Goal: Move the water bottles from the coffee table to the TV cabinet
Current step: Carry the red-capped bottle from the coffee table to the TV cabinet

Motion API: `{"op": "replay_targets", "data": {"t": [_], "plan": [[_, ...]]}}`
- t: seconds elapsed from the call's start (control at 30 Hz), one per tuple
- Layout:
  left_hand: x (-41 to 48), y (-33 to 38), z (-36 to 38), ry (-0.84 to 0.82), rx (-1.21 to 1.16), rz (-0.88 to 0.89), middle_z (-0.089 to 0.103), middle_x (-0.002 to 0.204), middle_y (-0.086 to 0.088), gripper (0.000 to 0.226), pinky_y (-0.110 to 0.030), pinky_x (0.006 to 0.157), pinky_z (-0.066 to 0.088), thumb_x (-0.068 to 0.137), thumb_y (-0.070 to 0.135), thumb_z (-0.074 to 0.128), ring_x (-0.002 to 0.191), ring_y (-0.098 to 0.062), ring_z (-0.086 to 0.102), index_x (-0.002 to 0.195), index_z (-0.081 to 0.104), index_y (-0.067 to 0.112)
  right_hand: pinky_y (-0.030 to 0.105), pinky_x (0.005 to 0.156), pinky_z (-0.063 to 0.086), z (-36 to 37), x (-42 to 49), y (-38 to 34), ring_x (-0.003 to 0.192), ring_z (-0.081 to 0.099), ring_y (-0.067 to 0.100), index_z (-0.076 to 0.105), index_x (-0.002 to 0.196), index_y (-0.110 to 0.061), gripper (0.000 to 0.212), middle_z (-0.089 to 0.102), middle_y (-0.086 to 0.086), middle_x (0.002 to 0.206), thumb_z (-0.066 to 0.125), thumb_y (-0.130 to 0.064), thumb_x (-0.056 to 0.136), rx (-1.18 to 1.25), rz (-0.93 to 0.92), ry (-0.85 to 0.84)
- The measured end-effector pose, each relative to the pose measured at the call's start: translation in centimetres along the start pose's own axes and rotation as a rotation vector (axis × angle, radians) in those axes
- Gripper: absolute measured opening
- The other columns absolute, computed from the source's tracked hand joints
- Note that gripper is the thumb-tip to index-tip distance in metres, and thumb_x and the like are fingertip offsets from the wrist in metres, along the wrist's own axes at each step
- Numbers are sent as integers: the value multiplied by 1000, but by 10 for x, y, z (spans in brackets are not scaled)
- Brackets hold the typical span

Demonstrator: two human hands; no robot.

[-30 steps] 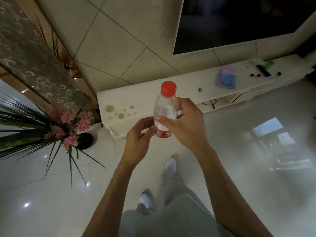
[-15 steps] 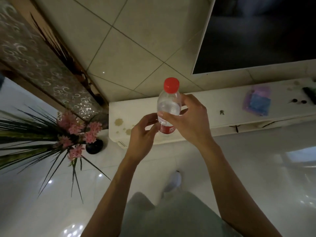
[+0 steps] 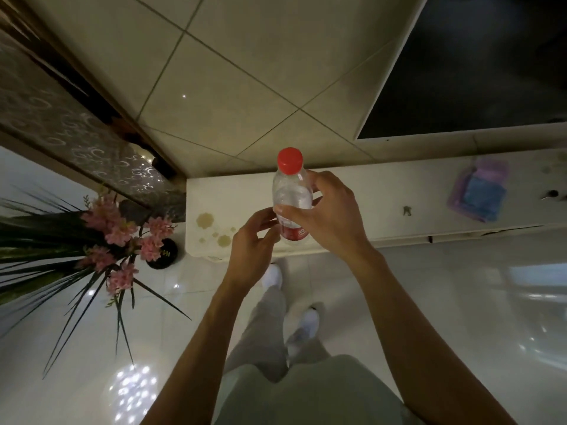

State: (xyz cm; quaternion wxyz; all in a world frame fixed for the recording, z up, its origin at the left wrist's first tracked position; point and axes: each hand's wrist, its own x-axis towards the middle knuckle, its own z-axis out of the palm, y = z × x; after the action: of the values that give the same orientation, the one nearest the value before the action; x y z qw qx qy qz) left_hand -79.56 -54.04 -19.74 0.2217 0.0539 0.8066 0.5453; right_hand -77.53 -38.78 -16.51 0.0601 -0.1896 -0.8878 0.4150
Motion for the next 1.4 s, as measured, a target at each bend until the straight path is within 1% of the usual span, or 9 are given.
{"op": "replay_targets", "data": {"t": [0.27, 0.53, 0.67, 0.77, 0.83, 0.97, 1.13, 1.27, 1.4], "plan": [[105, -43, -6, -41, 20, -87, 64, 126, -4, 33, -46, 94, 55, 98, 16, 51, 111, -18, 63, 131, 54, 13, 22, 90, 47, 64, 87, 26, 100, 52, 6, 52, 122, -20, 66, 60, -5, 119, 80, -49, 69, -21, 113, -111], [214, -108, -2, -156, -21, -291, 60, 132, -7, 37, -43, 94, 55, 98, 17, 49, 110, -26, 63, 135, 51, 14, 2, 75, 28, 147, 166, 91, 98, 51, 7, 52, 120, -21, 61, 60, -7, 118, 80, -45, 71, 6, 292, -174], [256, -140, 7, -173, -122, -424, 60, 133, -8, 40, -44, 92, 56, 97, 17, 53, 108, -29, 64, 137, 50, 13, 7, 83, 33, 186, 190, 129, 103, 51, 6, 51, 123, -20, 65, 60, -3, 121, 82, -40, 70, -5, 262, -170], [281, -168, 20, -152, -179, -447, 62, 130, -9, 37, -43, 97, 53, 96, 16, 55, 108, -27, 65, 133, 53, 14, 25, 98, 47, 213, 204, 160, 108, 57, 12, 53, 125, -16, 66, 61, 2, 122, 79, -45, 72, 28, 274, -164], [295, -184, 30, -116, -258, -483, 64, 126, -6, 34, -39, 98, 53, 97, 19, 54, 110, -24, 65, 131, 55, 16, 35, 101, 49, 231, 212, 182, 112, 59, 20, 53, 126, -11, 68, 61, 6, 123, 75, -48, 72, 44, 264, -142], [320, -212, 51, -69, -417, -546, 67, 121, -3, 27, -34, 96, 54, 97, 16, 51, 110, -21, 66, 123, 61, 18, 34, 97, 50, 261, 223, 216, 110, 60, 26, 54, 126, -7, 65, 61, 11, 122, 79, -37, 74, 25, 245, -75], [329, -231, 66, -22, -505, -579, 68, 116, -2, 21, -36, 97, 52, 101, 24, 45, 110, -21, 65, 107, 65, 22, 25, 93, 43, 284, 226, 235, 109, 61, 27, 55, 126, -5, 65, 62, 14, 122, 68, -44, 76, 10, 270, -75], [328, -240, 71, 13, -520, -629, 66, 123, -9, 26, -39, 99, 52, 102, 24, 42, 113, -25, 63, 116, 62, 16, 21, 90, 41, 288, 221, 245, 107, 61, 27, 56, 124, -6, 60, 63, 13, 120, 69, -41, 78, -4, 249, -80], [329, -233, 70, -2, -554, -671, 63, 125, -13, 25, -37, 97, 53, 102, 23, 40, 114, -28, 62, 113, 60, 14, 29, 94, 45, 284, 222, 248, 114, 59, 28, 51, 131, -6, 62, 59, 13, 128, 71, -37, 81, -20, 261, -138]]}}
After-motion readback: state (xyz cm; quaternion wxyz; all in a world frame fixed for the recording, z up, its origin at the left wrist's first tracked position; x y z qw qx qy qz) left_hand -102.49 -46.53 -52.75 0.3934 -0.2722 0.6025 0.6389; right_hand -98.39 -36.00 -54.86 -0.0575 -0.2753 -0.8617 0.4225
